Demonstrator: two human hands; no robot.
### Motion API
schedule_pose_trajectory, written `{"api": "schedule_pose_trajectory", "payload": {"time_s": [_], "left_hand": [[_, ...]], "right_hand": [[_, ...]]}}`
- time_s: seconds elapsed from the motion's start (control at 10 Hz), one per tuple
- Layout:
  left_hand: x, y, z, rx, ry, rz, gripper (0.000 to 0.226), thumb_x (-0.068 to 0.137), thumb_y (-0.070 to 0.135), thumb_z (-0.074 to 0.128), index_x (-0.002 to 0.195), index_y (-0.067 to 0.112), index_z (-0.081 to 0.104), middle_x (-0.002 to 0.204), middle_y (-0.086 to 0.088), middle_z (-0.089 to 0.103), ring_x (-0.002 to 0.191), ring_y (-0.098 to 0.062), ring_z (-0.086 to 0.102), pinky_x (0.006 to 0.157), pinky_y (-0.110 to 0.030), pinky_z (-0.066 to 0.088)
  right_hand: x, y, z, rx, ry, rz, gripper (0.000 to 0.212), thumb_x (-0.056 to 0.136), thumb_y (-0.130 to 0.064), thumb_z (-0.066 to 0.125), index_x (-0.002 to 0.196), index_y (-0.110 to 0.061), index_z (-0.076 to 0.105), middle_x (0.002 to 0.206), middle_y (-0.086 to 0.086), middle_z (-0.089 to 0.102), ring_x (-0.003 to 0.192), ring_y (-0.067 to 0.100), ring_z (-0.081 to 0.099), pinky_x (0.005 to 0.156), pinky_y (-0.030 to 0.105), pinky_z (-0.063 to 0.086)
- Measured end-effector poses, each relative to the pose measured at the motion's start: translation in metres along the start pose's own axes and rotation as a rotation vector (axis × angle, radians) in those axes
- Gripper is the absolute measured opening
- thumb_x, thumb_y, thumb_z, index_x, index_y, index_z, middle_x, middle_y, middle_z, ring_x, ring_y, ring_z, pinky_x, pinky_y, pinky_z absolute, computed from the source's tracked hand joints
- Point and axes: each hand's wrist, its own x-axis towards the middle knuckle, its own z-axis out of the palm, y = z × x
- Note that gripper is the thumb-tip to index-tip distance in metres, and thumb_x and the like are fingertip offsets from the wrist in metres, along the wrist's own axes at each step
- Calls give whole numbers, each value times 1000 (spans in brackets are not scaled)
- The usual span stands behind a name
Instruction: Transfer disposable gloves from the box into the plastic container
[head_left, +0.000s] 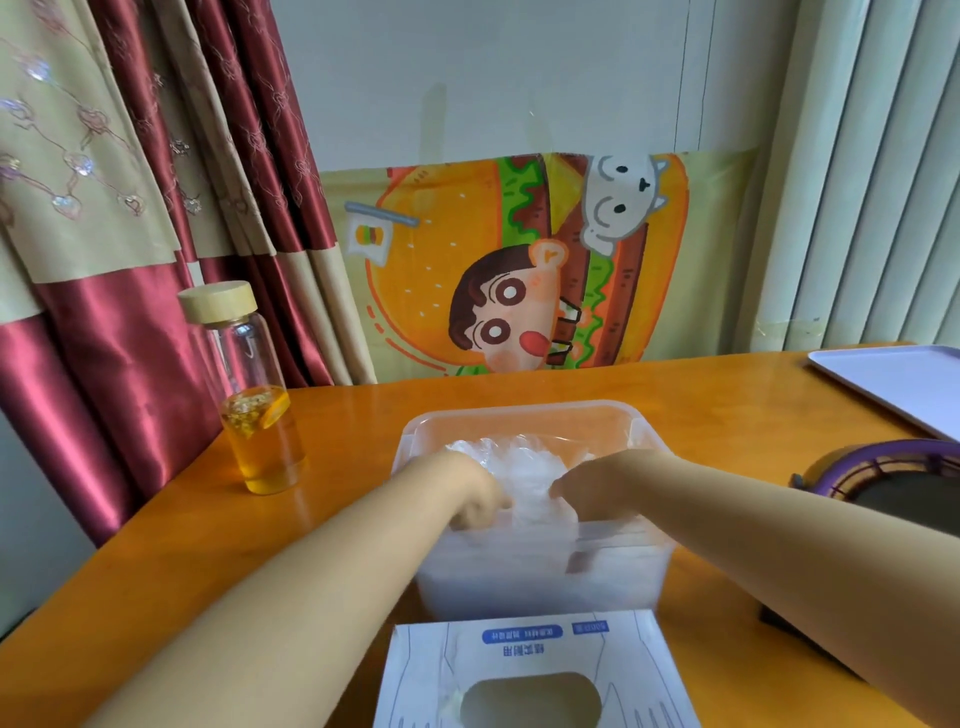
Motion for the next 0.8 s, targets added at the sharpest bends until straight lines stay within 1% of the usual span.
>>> {"api": "schedule_pose_trajectory", "payload": {"time_s": [0.1,0.2,0.3,0.4,0.5,0.6,0.7,0.8], "left_hand": [[-22,-14,-11,-147,133,98,60,98,21,51,152,23,25,155,5,31,137,-17,36,91,-18,36],[-50,-24,-7,-391,383,166,47,96,21,56,141,23,46,143,8,49,125,-10,50,101,-24,40],[-76,-23,18,-528,642,217,28,97,24,54,124,28,62,122,15,61,108,-1,55,90,-16,42],[-95,-12,49,-571,723,241,24,94,34,58,116,31,64,109,20,61,99,4,55,84,-10,39],[-90,-6,67,-551,748,208,32,92,36,60,124,34,58,113,21,57,101,2,53,89,-17,42],[-80,0,70,-577,800,167,30,96,27,55,125,31,58,120,16,60,108,-4,54,92,-22,43],[-72,5,71,-613,847,160,29,98,21,53,126,25,59,127,10,59,112,-7,54,90,-18,39],[-66,7,71,-638,886,151,28,98,18,53,124,22,60,129,7,59,117,-10,54,93,-19,38]], "right_hand": [[-28,1,-11,31,220,-41,67,88,-45,61,143,-13,39,145,2,43,132,23,40,108,34,33],[-69,-7,-16,120,690,-102,40,87,-45,61,123,-28,58,119,-10,63,104,13,59,88,35,50],[-116,-32,0,259,942,-366,19,88,-38,63,104,-29,67,98,-16,66,74,0,50,70,21,46],[-151,-57,38,274,593,-579,37,86,-50,60,115,-29,63,112,-12,63,91,6,55,81,20,45],[-153,-68,68,193,319,-602,54,87,-50,59,136,-32,47,140,-12,47,125,12,46,104,31,40],[-146,-65,73,187,420,-517,47,92,-39,57,138,-32,47,140,-7,49,123,16,49,103,30,40],[-143,-59,76,186,457,-410,45,93,-37,56,137,-33,49,137,-7,52,119,17,50,99,28,40],[-142,-57,83,222,468,-397,42,94,-34,55,136,-32,50,138,-8,50,122,15,49,102,29,40]]}}
